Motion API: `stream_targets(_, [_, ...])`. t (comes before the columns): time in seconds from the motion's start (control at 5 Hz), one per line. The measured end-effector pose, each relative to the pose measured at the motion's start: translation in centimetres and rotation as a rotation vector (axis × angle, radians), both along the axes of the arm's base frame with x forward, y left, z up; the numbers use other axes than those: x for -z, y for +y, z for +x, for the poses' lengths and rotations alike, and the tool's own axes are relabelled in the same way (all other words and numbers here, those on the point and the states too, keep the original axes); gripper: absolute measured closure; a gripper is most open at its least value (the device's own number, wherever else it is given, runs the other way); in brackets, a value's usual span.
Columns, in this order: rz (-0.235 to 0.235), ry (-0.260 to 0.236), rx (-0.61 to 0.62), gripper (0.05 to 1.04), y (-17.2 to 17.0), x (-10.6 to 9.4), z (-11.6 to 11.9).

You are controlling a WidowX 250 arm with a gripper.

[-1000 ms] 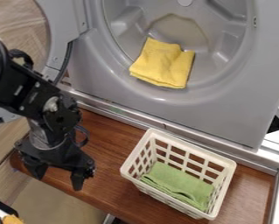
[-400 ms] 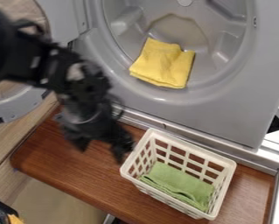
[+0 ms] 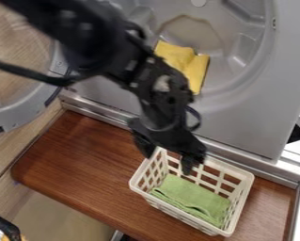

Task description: Move the green cloth to the bottom left side of the table

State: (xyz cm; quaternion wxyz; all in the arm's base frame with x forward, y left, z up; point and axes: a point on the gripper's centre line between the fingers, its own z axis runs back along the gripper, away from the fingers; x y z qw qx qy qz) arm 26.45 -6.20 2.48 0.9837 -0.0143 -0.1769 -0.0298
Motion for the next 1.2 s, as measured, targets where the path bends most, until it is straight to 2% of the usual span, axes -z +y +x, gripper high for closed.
stream_targets(0.2, [-0.035, 0.013, -0.014, 0.082, -1.2, 2.1, 1.1])
stream_targets(0.4, [-0.03, 0.04, -0.032, 0.082, -1.8, 4.0, 2.1])
stream_targets(0.6, [0.023, 0.096, 0.024, 0.082, -2.9, 5.8, 2.5])
stream_targets(0.8, [0.069, 0.164, 0.022, 0.082, -3.0, 7.5, 2.8])
stream_targets(1.0, [0.09, 0.214, 0.033, 0.082, -3.3, 9.0, 2.5])
stream_targets(1.2, [0.091, 0.232, 0.03, 0.081, -3.3, 9.5, 2.2])
